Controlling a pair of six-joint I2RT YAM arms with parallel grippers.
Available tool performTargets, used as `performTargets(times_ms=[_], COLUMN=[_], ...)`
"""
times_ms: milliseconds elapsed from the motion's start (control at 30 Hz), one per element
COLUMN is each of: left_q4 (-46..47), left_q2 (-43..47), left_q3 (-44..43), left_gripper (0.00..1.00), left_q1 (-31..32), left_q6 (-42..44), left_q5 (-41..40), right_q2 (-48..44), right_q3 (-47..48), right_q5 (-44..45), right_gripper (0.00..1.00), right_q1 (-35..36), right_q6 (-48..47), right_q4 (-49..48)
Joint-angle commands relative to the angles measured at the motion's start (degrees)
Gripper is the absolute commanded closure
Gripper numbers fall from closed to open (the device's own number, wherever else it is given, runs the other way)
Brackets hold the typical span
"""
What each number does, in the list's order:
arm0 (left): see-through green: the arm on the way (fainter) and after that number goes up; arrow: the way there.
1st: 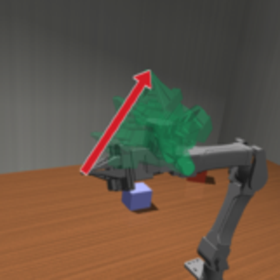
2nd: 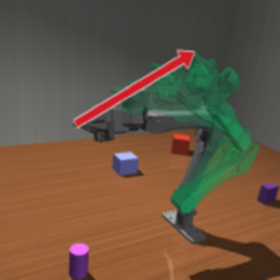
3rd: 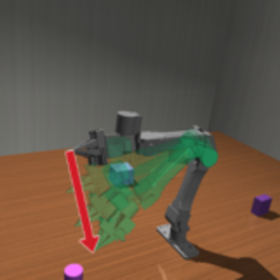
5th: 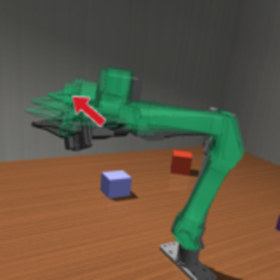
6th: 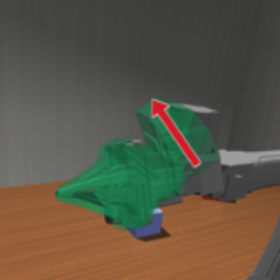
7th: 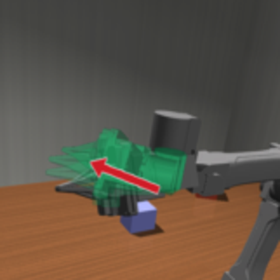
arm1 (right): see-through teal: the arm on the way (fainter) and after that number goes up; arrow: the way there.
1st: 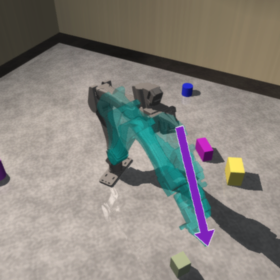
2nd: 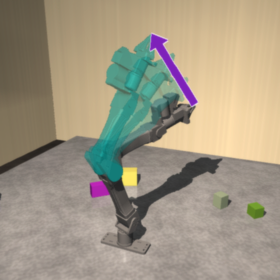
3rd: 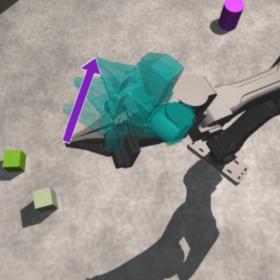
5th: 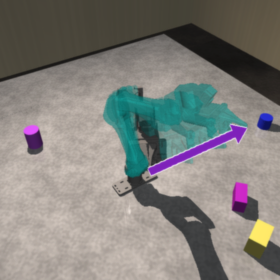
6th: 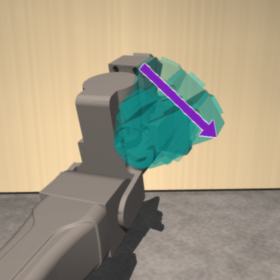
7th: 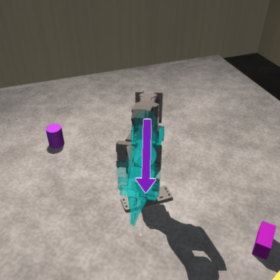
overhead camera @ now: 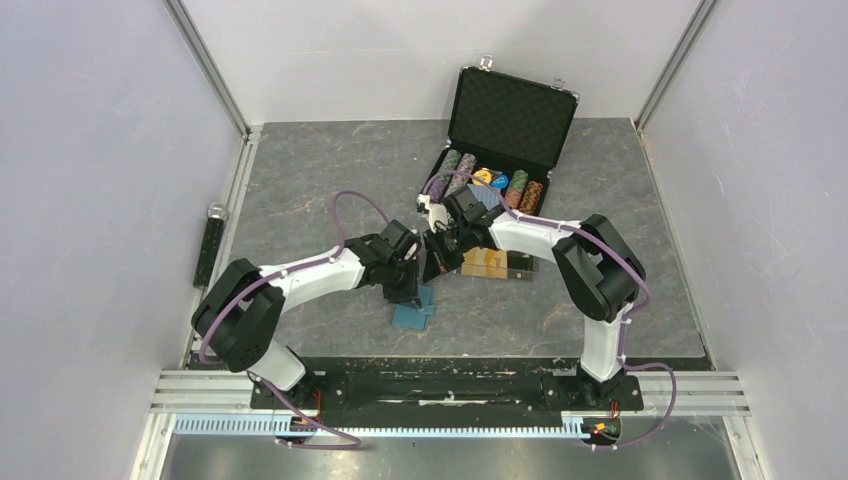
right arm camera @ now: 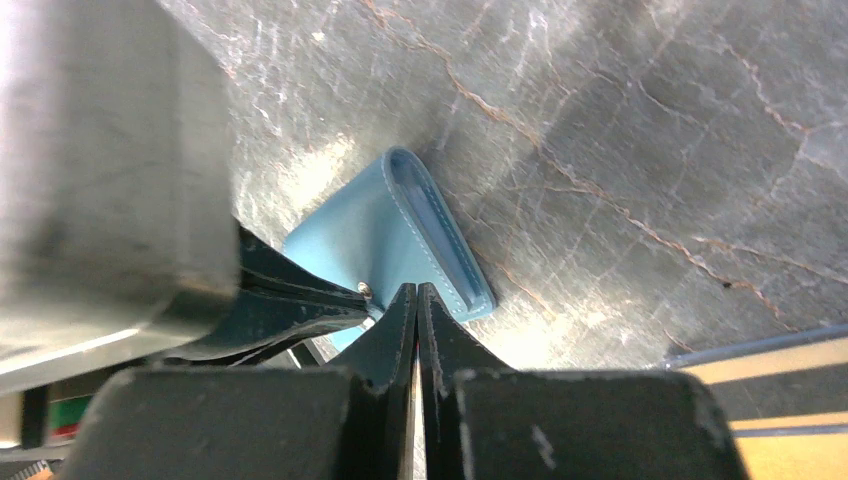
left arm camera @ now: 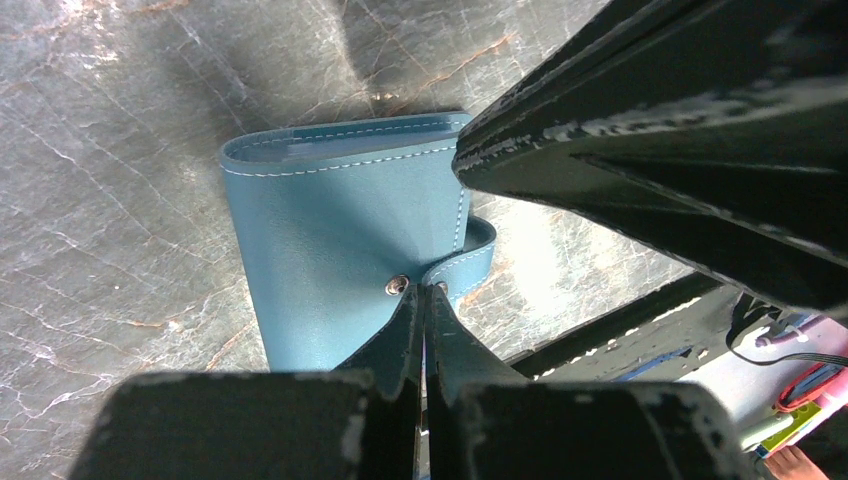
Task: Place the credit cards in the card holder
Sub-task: Close the card holder at the center of the board.
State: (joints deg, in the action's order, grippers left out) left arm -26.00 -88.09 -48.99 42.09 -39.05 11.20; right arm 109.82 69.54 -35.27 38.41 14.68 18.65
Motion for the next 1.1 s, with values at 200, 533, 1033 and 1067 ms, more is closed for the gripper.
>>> performTargets(times_ms=[200,533,1033,1067], left_q4=[2.27,2.18,1.07,0.76], left_q2=[-0.11,2.04,5.41,5.52], left_q3=[0.39,0.14,-0.20,-0.23], left_gripper=[0.98,0.98,0.98,0.98], left_q1=[-0.07,-0.68,-2.01,-2.01], left_q6=[-1.91,-2.62,-2.33,-2.18], left_q5=[1.40,0.56,0.85,0.81], right_q2=[2.59,4.99,0.75,0.28], right_q3=[0.69,-0.01,4.15,5.08], right_q5=[-5.41,-2.37,2.12,2.00], right_gripper=[1.00,1.00,0.91,0.89], right_q1=[0.41,1.23,1.81,1.83], right_q6=[1.84,-1.36,-4.71,-4.65], right_q4=[-3.73,0.65,2.79,2.91])
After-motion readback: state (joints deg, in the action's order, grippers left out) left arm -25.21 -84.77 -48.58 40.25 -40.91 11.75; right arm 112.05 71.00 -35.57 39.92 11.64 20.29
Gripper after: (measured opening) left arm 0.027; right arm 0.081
